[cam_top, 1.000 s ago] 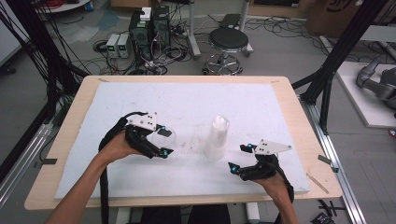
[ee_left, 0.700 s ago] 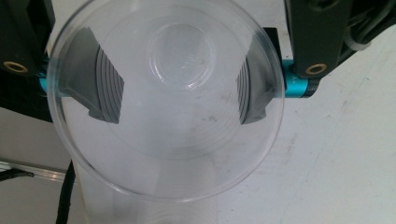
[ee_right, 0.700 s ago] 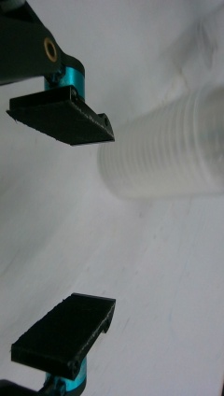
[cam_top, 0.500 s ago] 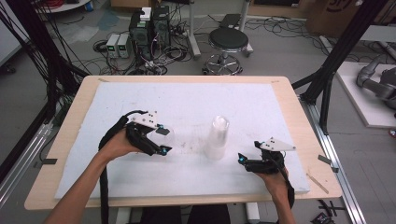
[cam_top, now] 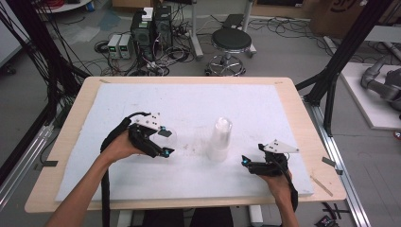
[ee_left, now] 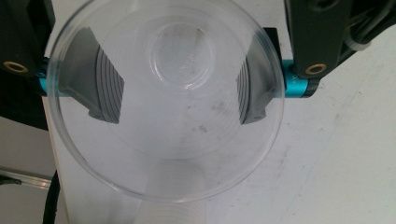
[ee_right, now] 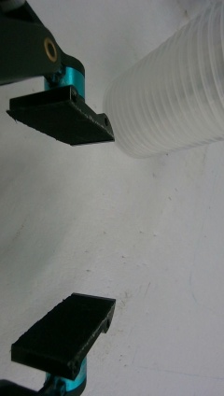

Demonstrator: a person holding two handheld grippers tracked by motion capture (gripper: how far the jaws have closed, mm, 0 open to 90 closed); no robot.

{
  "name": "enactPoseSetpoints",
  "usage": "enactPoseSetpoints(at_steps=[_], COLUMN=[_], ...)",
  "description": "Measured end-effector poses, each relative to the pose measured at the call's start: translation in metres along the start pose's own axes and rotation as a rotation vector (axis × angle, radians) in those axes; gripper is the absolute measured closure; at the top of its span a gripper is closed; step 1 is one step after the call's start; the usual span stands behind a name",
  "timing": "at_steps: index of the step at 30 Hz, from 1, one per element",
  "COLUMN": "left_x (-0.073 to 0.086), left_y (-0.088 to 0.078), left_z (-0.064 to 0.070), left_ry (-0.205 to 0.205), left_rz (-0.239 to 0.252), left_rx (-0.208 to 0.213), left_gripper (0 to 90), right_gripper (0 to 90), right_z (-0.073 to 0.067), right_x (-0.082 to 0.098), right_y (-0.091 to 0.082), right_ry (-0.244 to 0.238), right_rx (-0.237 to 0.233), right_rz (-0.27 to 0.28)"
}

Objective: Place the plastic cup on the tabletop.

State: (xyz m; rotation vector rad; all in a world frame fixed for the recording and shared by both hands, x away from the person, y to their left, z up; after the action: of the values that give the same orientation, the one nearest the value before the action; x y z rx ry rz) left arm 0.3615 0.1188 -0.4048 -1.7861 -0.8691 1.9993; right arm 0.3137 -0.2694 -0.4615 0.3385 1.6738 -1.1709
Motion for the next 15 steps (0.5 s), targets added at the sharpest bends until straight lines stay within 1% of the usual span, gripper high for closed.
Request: enactPoseSetpoints(at_steps=[6, 8, 9, 15], left_x=[-0.001, -0.002, -0.002, -0.002], left_y=[0.003, 0.006, 0.008, 0.011], left_z=[-0.001, 0.0, -0.002, -0.005], left_ry=[0.004, -0.002, -0.001, -0.014], left_rz=[-0.016, -0.021, -0.038, -0.053], left_rx=[-0.02, -0.027, -0.043, -0.067], left_gripper=[31.5, 31.4, 31.4, 31.5], right_gripper=[16.6, 16.6, 16.6, 16.6], right_z=[0.0, -0.001, 0.0, -0.001], right_x=[0.002, 0.003, 0.004, 0.005], right_y=[0.002, 0.003, 0.004, 0.006], right_ry=[0.003, 0.012, 0.007, 0.013], right_rx=[0.001, 0.0, 0.001, -0.001], right_rz=[-0.006, -0.006, -0.008, -0.015])
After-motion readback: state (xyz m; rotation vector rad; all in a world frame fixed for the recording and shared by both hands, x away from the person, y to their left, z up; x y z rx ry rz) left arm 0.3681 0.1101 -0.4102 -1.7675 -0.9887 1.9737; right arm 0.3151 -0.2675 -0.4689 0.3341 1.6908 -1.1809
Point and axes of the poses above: each handheld gripper's, and its own axes: y roughly forward along the jaws, x roughly out of its underside, z roughly to its right, the point moved 3 cm from there along y, roughly forward along the jaws
